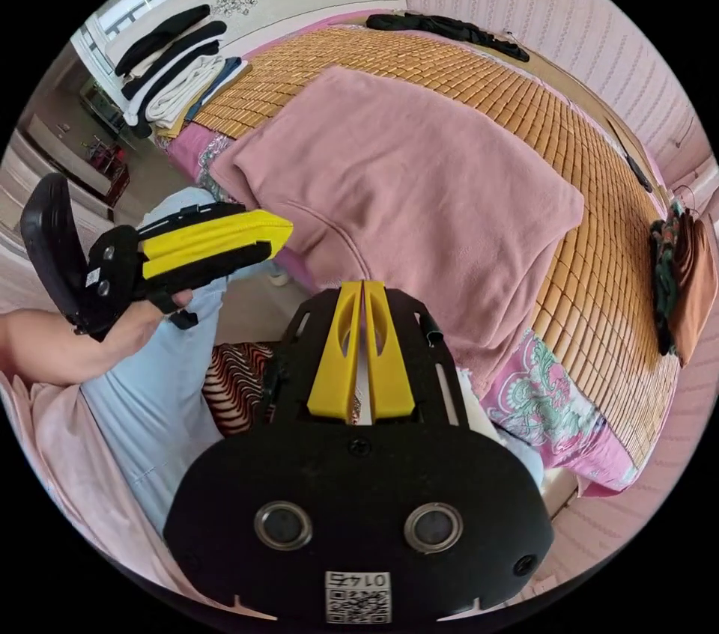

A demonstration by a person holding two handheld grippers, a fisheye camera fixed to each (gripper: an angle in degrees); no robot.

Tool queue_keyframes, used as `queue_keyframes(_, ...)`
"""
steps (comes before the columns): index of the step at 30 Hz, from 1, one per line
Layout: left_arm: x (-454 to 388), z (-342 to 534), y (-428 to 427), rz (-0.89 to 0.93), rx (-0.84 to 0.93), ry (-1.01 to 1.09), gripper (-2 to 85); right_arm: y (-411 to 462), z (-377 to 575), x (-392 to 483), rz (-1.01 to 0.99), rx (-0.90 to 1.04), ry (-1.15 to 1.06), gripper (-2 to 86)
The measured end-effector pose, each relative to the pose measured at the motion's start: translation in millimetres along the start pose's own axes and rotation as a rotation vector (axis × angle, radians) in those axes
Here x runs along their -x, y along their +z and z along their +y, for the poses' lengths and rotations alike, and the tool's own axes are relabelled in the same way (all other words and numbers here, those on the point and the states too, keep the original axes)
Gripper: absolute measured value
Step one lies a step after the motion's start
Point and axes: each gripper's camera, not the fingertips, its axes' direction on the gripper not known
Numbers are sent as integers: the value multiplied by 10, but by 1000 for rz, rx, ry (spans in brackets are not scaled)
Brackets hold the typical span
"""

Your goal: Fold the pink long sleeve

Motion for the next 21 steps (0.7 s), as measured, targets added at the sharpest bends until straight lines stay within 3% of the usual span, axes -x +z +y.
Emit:
queue_keyframes(7,18,-137,353,-12,43,13,-10,71,-1251,-131,68,40,-115,-4)
queue_keyframes(11,126,-176,535,-1,79,-4,-10,617,-1904,-258,149,256,-127,-4)
queue_keyframes(12,148,-169,590,6,115,-16,-10,860,-1987,-325,130,343,-106,-5)
queue_keyframes(13,186,-140,672,44,141,-51,-10,820,-2021,-344,115,276,-102,-5)
queue_keyframes(18,21,-203,707,-21,169,55,-10,878,-2173,-674,-48,340,-60,-8)
queue_keyframes(21,65,-224,666,31,182,3,-10,755,-2342,-715,-55,399,-149,-7)
